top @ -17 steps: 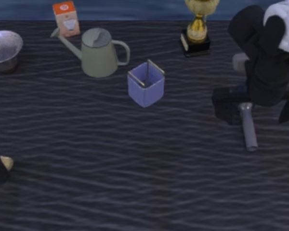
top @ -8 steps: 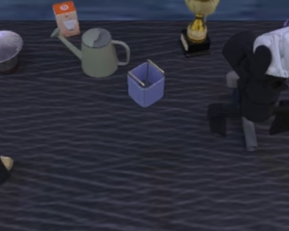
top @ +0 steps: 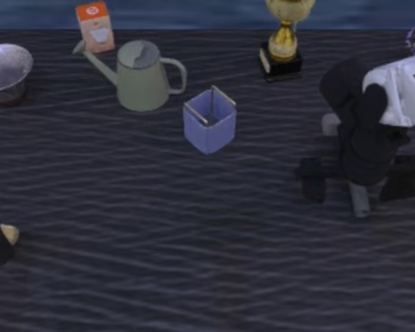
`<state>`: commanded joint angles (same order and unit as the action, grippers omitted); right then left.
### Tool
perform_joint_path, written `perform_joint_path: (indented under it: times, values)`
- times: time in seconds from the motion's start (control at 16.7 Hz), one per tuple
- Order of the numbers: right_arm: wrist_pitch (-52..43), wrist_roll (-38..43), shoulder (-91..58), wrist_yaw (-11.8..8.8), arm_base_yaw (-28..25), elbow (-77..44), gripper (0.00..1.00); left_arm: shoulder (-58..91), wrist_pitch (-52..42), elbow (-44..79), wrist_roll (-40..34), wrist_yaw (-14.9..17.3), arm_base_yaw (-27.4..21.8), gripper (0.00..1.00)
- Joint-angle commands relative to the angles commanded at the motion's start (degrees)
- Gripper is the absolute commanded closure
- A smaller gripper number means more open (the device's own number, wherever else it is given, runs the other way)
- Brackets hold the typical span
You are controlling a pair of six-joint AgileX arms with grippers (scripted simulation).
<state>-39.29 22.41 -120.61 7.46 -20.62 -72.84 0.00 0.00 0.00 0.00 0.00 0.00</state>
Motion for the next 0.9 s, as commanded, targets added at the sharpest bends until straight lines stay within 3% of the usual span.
perform_joint_path:
  times: [0.78,0.9]
  values:
    - [0.00,0.00,0.00,0.00,0.00,0.00,0.98,0.00,0.00,0.00,0.00,0.00,0.00,0.00]
    - [0.00,0.00,0.00,0.00,0.00,0.00,1.00,0.00,0.00,0.00,0.00,0.00,0.00,0.00]
